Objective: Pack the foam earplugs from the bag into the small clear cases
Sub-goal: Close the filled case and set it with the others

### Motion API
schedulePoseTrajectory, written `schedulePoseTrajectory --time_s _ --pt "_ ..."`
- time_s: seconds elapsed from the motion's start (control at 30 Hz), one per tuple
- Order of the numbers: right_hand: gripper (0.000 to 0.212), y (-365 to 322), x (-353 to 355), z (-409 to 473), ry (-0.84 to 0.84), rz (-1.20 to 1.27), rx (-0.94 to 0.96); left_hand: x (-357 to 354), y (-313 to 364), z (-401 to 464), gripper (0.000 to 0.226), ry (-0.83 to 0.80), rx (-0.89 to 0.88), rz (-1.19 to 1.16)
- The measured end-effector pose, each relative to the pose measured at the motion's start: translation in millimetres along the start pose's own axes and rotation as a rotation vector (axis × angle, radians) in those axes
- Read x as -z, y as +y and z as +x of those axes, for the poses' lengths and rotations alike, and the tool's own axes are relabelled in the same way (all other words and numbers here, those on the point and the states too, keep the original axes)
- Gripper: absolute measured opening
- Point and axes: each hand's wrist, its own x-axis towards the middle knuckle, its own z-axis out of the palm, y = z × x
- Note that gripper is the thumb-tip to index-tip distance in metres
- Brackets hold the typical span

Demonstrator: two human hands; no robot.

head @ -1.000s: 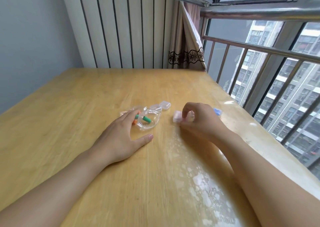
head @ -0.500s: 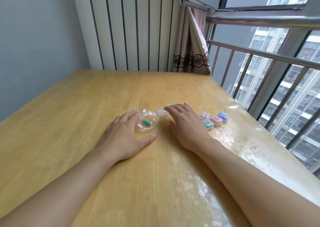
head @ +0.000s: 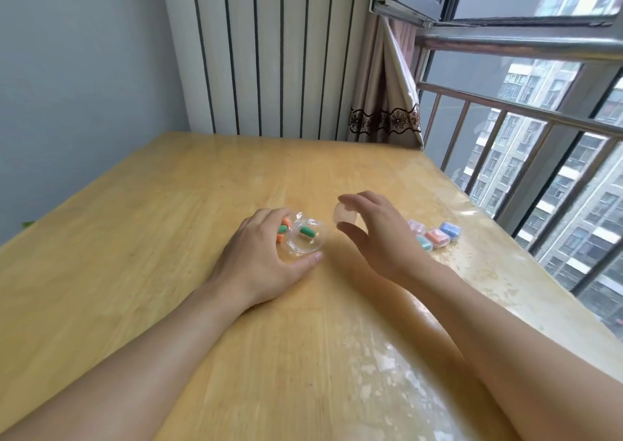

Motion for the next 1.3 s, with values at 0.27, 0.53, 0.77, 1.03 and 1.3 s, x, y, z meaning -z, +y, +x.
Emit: schedulePoseTrajectory --time_s 0.27,0.53,0.77,1.03,1.3 --pt "0.039 -26.4 24.9 -42.4 -0.289 1.510 -0.452 0.6 34.6 -16.0 0.051 0.076 -0.291 -0.393" --pt "0.034 -21.2 19.0 -33.6 -0.402 1.556 -0.546 -4.2 38.0 -16.5 0.028 0.059 -0.133 -0.518" --pt "0.028 -50.8 6.4 -45.3 -0.110 1.167 -0.705 -16.9 35.5 -14.8 0.015 -0.019 -0.090 -0.288" --pt "0.027 -64.4 30.7 -72.9 -0.426 0.624 0.172 -4.8 34.9 -21.9 0.022 -0.060 -0.059 -0.325" --pt "0.029 -36.1 43.8 -57.7 -0.679 0.406 0.129 -5.6 30.2 -21.5 0.009 -0.121 -0.040 -0.275"
